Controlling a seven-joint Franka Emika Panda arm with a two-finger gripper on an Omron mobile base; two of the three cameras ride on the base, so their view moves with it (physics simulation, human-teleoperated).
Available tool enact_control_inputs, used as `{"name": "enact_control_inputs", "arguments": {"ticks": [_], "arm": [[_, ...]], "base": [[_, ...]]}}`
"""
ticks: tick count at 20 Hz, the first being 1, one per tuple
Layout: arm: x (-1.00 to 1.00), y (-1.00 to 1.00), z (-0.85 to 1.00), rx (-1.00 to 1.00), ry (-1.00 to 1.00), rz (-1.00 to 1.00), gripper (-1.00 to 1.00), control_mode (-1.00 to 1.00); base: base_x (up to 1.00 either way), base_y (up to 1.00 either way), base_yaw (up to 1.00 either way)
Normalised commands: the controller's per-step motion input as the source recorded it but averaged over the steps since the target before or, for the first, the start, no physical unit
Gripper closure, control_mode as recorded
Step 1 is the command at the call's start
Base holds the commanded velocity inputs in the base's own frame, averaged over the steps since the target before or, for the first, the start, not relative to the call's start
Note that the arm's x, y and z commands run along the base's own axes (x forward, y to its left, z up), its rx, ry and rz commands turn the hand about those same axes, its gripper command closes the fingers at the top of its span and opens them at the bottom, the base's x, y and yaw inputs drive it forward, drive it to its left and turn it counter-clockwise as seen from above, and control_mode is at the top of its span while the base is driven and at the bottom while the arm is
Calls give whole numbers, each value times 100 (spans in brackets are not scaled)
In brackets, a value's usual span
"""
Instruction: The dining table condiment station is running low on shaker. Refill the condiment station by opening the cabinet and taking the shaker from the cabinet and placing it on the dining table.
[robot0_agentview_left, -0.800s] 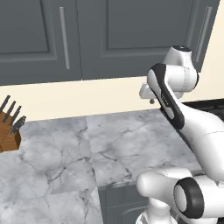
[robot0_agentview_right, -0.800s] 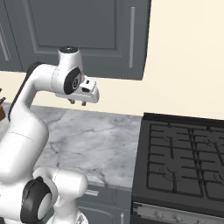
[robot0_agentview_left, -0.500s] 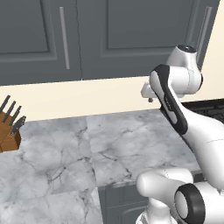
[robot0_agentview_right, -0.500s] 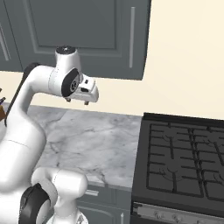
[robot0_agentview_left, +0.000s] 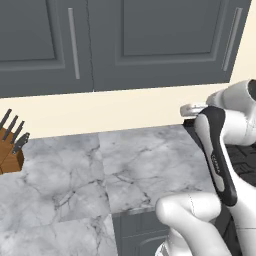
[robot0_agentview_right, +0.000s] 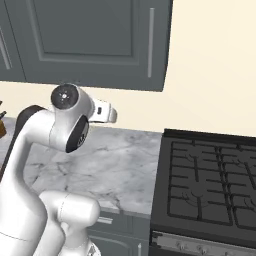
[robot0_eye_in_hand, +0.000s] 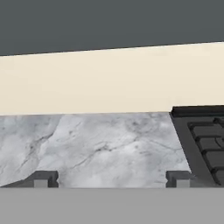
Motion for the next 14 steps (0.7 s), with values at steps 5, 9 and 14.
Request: {"name": "enact_control_inputs", "arguments": {"ticks": [5, 9, 14], "arm": [[-2, -62, 59, 4, -33, 0, -100, -100], [0, -60, 58, 1, -31, 0, -100, -100], [0, -33, 46, -1, -27, 0, -100, -100]], "base": [[0, 0, 0], [0, 0, 0], [0, 0, 0]]}}
